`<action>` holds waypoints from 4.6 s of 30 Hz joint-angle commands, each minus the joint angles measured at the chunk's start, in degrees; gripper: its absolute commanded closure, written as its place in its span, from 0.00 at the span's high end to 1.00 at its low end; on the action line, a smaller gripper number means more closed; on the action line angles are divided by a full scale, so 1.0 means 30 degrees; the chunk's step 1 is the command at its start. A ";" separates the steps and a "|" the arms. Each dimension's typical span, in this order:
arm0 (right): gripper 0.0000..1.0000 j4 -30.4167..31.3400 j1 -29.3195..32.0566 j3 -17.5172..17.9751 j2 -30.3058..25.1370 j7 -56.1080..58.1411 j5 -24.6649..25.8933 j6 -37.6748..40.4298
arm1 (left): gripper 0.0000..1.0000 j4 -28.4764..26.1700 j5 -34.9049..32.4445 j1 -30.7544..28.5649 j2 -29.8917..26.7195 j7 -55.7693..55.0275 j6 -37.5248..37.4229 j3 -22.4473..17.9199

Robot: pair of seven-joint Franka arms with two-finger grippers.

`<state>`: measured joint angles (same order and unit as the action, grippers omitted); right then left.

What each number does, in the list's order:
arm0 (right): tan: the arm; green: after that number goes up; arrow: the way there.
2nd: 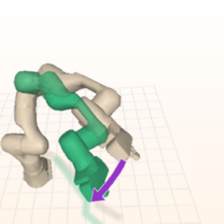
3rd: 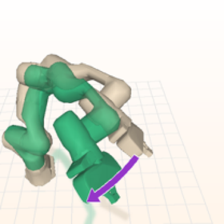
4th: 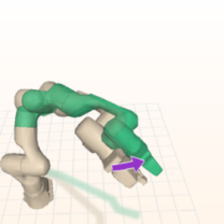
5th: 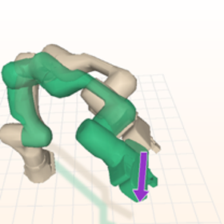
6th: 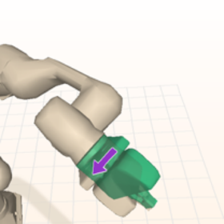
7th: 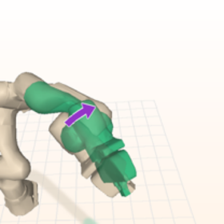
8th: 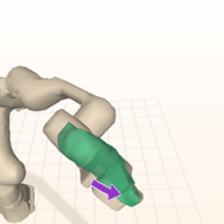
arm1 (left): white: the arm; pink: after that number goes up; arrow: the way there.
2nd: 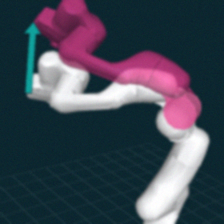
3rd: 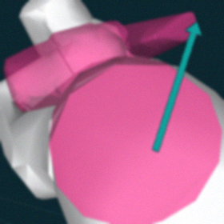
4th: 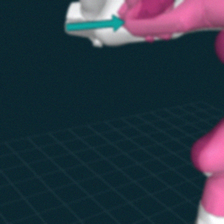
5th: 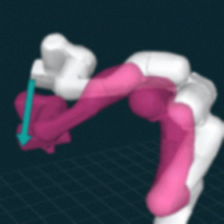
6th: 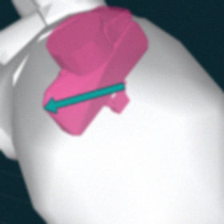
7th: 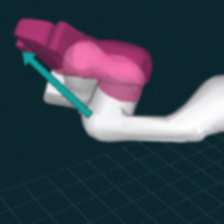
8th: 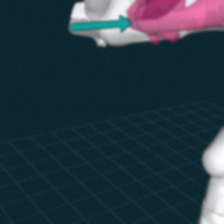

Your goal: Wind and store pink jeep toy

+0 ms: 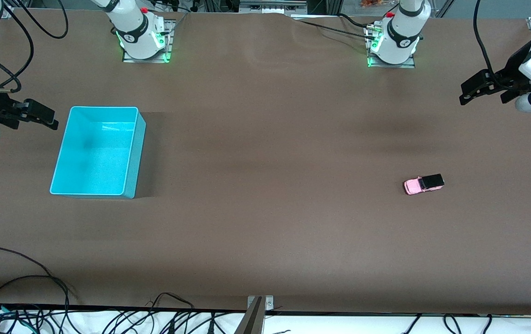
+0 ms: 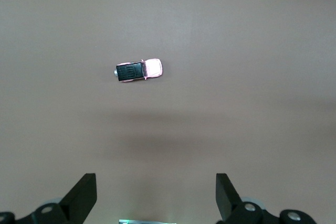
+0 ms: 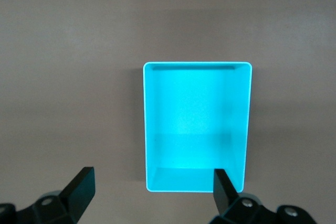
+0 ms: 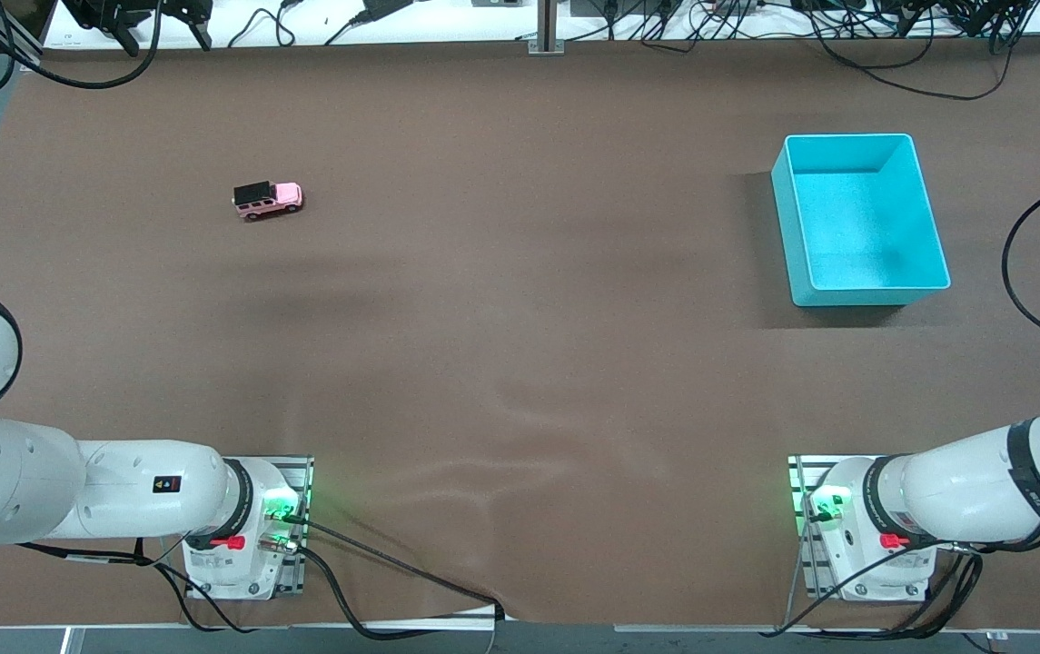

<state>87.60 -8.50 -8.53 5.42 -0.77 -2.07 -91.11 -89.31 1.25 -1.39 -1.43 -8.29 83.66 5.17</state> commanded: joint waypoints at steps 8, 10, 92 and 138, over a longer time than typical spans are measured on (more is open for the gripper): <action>1.00 -0.0284 0.0049 -0.0056 0.0008 0.0228 0.0163 0.0253 | 1.00 0.0386 0.0405 -0.0094 0.0097 0.0275 -0.0317 0.0004; 1.00 -0.0285 0.0049 -0.0056 0.0038 0.0199 0.0163 0.0252 | 1.00 0.0386 0.0405 -0.0094 0.0097 0.0275 -0.0317 0.0004; 1.00 -0.0226 0.0078 -0.0056 0.0038 0.0199 0.0134 0.0282 | 1.00 0.0679 0.0434 -0.0532 0.2411 0.3550 -0.0170 -0.0054; 1.00 -0.0226 0.0078 -0.0056 0.0009 0.0199 0.0134 0.0340 | 1.00 -0.5529 -0.2026 -0.2583 0.8445 2.7521 1.3831 -0.0054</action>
<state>87.61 -8.39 -8.65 5.46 -0.77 -2.00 -90.88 -103.05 -3.86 -8.61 22.72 72.05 120.91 4.59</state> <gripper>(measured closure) 0.000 0.000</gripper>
